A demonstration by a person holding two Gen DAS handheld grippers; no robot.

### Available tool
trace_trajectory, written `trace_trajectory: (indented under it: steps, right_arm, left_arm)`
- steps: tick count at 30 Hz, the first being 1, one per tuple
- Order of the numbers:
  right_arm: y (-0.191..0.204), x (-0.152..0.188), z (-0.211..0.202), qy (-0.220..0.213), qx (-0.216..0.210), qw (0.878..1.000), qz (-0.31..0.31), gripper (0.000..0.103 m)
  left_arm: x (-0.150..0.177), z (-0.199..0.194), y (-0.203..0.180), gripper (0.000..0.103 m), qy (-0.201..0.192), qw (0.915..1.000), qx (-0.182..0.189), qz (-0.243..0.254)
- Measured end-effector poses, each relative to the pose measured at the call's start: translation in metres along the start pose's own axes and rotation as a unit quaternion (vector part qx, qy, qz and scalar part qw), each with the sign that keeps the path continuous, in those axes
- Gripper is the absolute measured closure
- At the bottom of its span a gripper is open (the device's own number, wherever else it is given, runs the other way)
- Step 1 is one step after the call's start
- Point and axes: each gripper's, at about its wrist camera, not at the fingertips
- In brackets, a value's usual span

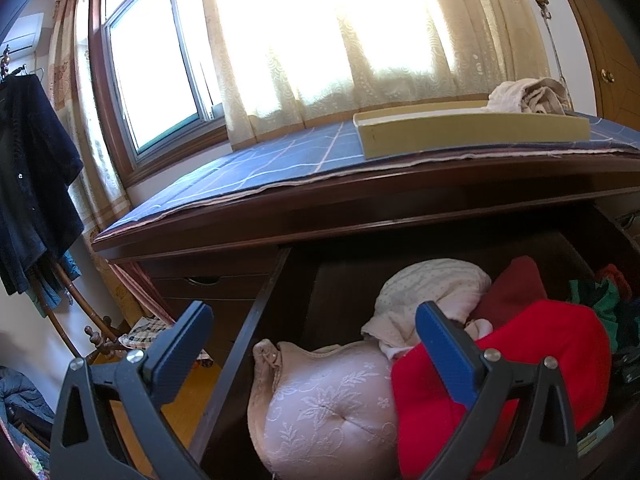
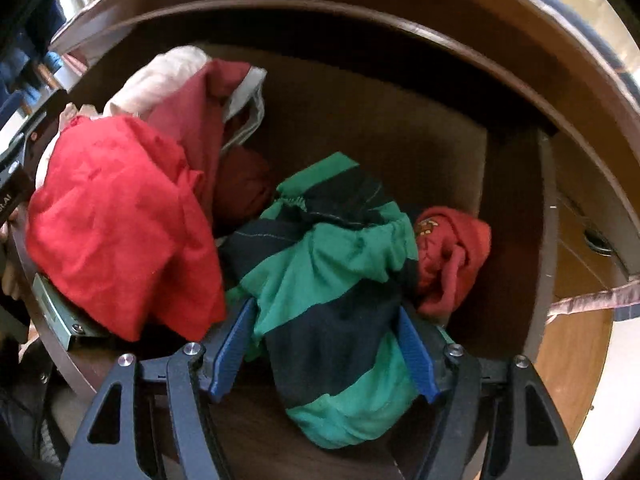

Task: Take underwear out of drawer
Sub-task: 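Close the right gripper on the green-black striped garment and lift it, then carry the striped garment up over the yellow tray and release it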

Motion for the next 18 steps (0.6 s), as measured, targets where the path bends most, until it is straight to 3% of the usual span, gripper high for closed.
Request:
trace_trajectory:
  steps: [2, 6, 11, 15, 18]
  right_arm:
    - [-0.005, -0.001, 0.003, 0.014, -0.029, 0.999, 0.003, 0.056]
    - [-0.008, 0.006, -0.010, -0.003, -0.032, 0.999, -0.008, 0.079]
    - [-0.023, 0.020, -0.060, -0.082, -0.057, 0.994, 0.038, 0.083]
    - [-0.034, 0.027, -0.101, -0.164, -0.082, 0.981, 0.066, 0.083]
    - [-0.044, 0.024, -0.116, -0.200, -0.099, 0.970, 0.098, 0.083]
  left_arm:
    - [0.000, 0.000, 0.000, 0.000, 0.002, 1.0000, 0.002, 0.000]
    - [0.000, 0.000, -0.001, 0.000, -0.001, 1.0000, 0.000, 0.001]
    - [0.000, 0.000, -0.001, 0.000, -0.001, 1.0000, -0.002, 0.002]
    - [0.000, 0.000, -0.002, 0.000, -0.001, 1.0000, -0.004, 0.001]
    - [0.000, 0.000, -0.001, 0.000, -0.002, 1.0000, -0.005, 0.002]
Point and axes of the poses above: each gripper's, at about its wrist camera, not at the fingertips, and z roughly the way its jaws point, y to its left, x to its underside, and after that the axes turned 1 degree about -y, right-handed
